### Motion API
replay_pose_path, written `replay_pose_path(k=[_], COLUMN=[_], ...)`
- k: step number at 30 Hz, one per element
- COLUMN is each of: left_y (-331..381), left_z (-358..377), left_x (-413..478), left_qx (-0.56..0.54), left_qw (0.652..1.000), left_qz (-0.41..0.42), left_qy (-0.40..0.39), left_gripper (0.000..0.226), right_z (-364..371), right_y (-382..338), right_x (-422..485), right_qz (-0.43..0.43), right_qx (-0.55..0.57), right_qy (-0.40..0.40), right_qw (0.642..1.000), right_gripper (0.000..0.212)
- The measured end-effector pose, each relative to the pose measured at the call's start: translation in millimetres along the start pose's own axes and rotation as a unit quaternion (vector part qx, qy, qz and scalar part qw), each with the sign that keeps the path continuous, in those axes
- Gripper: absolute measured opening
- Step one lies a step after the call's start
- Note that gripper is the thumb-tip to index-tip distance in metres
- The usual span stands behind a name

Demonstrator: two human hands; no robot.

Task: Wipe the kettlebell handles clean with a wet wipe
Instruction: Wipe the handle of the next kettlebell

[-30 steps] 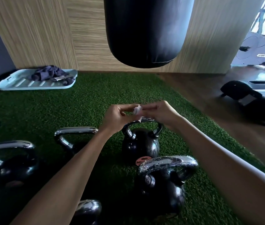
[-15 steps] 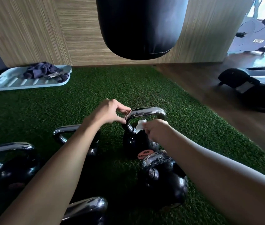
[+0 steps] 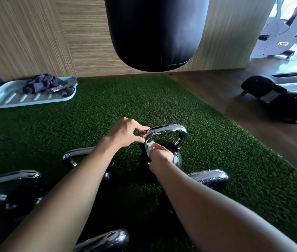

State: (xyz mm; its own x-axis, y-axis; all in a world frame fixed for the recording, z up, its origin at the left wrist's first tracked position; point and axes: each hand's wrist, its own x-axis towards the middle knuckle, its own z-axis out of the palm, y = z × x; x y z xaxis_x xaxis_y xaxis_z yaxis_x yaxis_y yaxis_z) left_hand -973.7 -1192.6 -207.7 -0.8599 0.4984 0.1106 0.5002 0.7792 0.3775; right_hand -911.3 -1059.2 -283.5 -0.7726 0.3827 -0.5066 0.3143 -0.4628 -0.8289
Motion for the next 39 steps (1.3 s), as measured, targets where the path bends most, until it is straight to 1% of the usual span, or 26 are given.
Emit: replay_pose_path(k=[1, 3, 4, 6, 8, 9, 11, 13, 15, 17, 20, 22, 23, 25, 27, 29, 32, 34, 39], left_y=[1, 3, 4, 4, 3, 2, 2, 2, 2, 0, -2, -2, -2, 1, 3, 5, 7, 7, 11], left_z=[-2, -4, -4, -4, -1, 0, 1, 1, 0, 0, 1, 1, 2, 1, 1, 0, 0, 0, -1], left_x=[0, 0, 1, -1, -1, -1, 0, 2, 4, 6, 8, 9, 9, 10, 10, 10, 9, 8, 10], left_qx=[0.002, 0.008, 0.011, 0.016, 0.016, 0.015, 0.016, 0.019, 0.027, 0.033, 0.031, 0.041, 0.048, 0.059, 0.062, 0.068, 0.075, 0.075, 0.09], left_qw=[1.0, 1.0, 1.0, 1.0, 1.0, 1.0, 1.0, 1.0, 1.0, 0.999, 0.999, 0.999, 0.999, 0.998, 0.998, 0.998, 0.997, 0.997, 0.995], left_qz=[-0.004, -0.01, -0.011, -0.01, -0.006, -0.006, -0.005, -0.001, 0.004, 0.011, 0.017, 0.016, 0.015, 0.011, 0.008, 0.005, 0.002, 0.0, -0.004], left_qy=[-0.005, -0.013, -0.015, -0.012, -0.005, -0.005, -0.008, -0.011, -0.012, -0.015, -0.015, -0.013, -0.012, -0.012, -0.013, -0.013, -0.013, -0.017, -0.03], left_gripper=[0.059, 0.059, 0.058, 0.058, 0.057, 0.057, 0.056, 0.057, 0.056, 0.056, 0.056, 0.057, 0.057, 0.057, 0.057, 0.056, 0.055, 0.054, 0.056], right_z=[6, 20, 26, 32, 35, 37, 38, 38, 38, 39, 37, 34, 32, 32, 35, 38, 38, 36, 35], right_y=[7, 19, 25, 32, 37, 38, 44, 47, 45, 43, 47, 52, 51, 41, 29, 24, 32, 38, 24], right_x=[-6, -12, -11, -10, -10, -8, 0, 4, 8, 11, 15, 16, 14, 9, 8, 6, 6, 11, 9], right_qz=[-0.009, -0.021, -0.035, -0.067, -0.08, -0.09, -0.13, -0.144, -0.148, -0.185, -0.25, -0.242, -0.22, -0.169, -0.142, -0.128, -0.119, -0.107, -0.106], right_qx=[0.021, 0.037, 0.039, 0.043, 0.042, 0.022, -0.045, -0.076, -0.072, -0.085, -0.127, -0.13, -0.114, -0.035, 0.053, 0.105, 0.122, 0.149, 0.241], right_qy=[0.025, 0.126, 0.161, 0.194, 0.22, 0.234, 0.251, 0.25, 0.247, 0.225, 0.208, 0.22, 0.218, 0.191, 0.17, 0.157, 0.122, 0.113, 0.155], right_qw=[0.999, 0.991, 0.986, 0.978, 0.971, 0.968, 0.958, 0.954, 0.955, 0.953, 0.937, 0.936, 0.944, 0.966, 0.974, 0.974, 0.978, 0.976, 0.952], right_gripper=[0.029, 0.02, 0.02, 0.025, 0.031, 0.032, 0.028, 0.025, 0.025, 0.022, 0.015, 0.016, 0.019, 0.026, 0.028, 0.028, 0.03, 0.03, 0.029])
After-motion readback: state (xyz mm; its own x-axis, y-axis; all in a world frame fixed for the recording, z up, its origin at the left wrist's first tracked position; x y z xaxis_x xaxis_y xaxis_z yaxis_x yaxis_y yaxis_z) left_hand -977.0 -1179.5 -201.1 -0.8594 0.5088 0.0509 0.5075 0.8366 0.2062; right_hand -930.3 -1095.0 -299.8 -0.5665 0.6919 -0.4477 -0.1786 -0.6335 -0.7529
